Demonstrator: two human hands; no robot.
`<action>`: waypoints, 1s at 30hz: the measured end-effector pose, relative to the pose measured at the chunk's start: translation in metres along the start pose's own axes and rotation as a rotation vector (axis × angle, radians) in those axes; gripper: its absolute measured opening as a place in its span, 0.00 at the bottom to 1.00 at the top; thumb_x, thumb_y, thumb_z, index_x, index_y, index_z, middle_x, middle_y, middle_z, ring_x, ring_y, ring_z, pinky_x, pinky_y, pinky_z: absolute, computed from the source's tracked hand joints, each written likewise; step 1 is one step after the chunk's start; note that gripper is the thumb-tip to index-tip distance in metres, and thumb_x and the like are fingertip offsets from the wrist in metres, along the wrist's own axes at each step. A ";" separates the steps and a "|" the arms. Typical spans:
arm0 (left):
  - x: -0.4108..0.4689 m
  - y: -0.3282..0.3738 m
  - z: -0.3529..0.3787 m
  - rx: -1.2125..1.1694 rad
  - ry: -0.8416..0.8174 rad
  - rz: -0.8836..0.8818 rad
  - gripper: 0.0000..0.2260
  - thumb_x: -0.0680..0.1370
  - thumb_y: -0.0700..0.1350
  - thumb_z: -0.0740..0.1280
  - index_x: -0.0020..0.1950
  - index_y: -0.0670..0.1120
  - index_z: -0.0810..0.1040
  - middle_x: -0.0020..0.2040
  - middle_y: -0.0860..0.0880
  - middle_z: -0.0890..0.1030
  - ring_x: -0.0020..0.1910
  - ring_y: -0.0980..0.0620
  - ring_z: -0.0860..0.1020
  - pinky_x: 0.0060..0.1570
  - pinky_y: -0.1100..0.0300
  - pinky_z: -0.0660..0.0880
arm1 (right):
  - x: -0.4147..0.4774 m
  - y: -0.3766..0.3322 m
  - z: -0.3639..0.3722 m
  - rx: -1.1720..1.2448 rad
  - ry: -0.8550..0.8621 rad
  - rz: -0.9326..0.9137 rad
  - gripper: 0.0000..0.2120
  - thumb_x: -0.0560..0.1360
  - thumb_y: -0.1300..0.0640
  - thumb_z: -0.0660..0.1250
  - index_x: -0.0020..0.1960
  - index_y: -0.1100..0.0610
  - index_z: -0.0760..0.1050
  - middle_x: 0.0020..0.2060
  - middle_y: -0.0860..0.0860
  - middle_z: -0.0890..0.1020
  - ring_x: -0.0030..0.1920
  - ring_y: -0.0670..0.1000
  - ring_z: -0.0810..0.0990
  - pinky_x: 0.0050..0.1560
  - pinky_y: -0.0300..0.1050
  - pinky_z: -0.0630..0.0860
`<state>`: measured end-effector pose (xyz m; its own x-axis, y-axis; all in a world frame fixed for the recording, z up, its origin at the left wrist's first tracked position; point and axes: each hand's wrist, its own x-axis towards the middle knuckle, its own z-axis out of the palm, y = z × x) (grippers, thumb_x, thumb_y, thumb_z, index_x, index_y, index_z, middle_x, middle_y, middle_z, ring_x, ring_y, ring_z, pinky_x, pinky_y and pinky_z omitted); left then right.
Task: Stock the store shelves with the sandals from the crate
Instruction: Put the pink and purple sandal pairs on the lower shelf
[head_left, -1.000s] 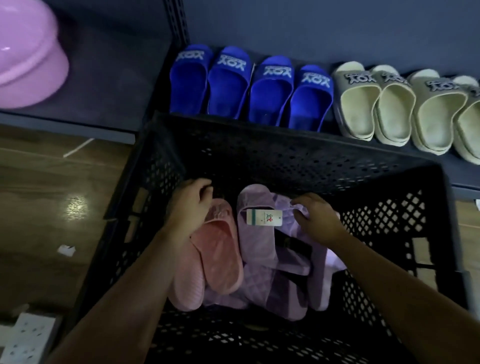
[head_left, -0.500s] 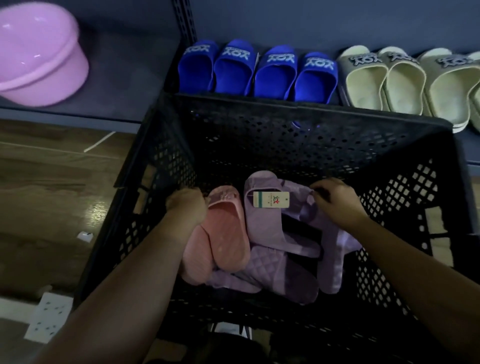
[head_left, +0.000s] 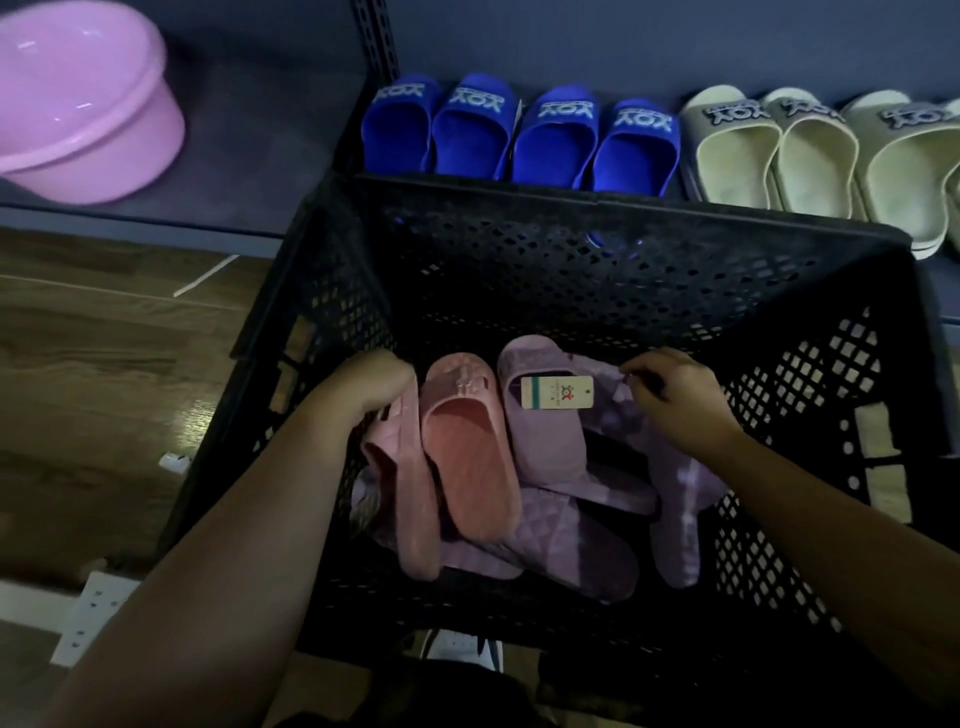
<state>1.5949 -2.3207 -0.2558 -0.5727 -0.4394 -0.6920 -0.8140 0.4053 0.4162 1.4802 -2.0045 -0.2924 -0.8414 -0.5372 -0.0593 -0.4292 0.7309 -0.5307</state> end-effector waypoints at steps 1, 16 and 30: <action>0.001 -0.002 -0.001 -0.036 -0.005 0.016 0.12 0.78 0.45 0.59 0.52 0.40 0.79 0.57 0.41 0.79 0.50 0.45 0.76 0.50 0.57 0.72 | 0.001 0.001 0.000 -0.001 -0.003 0.010 0.09 0.76 0.62 0.65 0.55 0.61 0.80 0.52 0.58 0.80 0.50 0.57 0.79 0.49 0.39 0.69; 0.003 -0.009 0.020 -0.126 -0.019 0.295 0.23 0.68 0.41 0.67 0.61 0.57 0.74 0.58 0.51 0.73 0.56 0.51 0.75 0.50 0.61 0.72 | 0.007 0.005 0.002 0.048 0.057 0.153 0.10 0.76 0.61 0.65 0.54 0.59 0.81 0.52 0.57 0.81 0.51 0.56 0.79 0.49 0.37 0.68; 0.035 -0.006 0.032 0.009 -0.165 0.237 0.27 0.72 0.65 0.65 0.64 0.51 0.77 0.63 0.50 0.76 0.59 0.50 0.76 0.65 0.53 0.71 | 0.006 0.031 -0.007 0.155 -0.147 0.513 0.14 0.78 0.58 0.57 0.56 0.56 0.80 0.56 0.55 0.81 0.58 0.56 0.77 0.53 0.40 0.69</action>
<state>1.5830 -2.3127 -0.3013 -0.7227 -0.1957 -0.6628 -0.6579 0.4884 0.5732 1.4595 -1.9819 -0.3036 -0.8701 -0.1902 -0.4547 0.0862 0.8495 -0.5204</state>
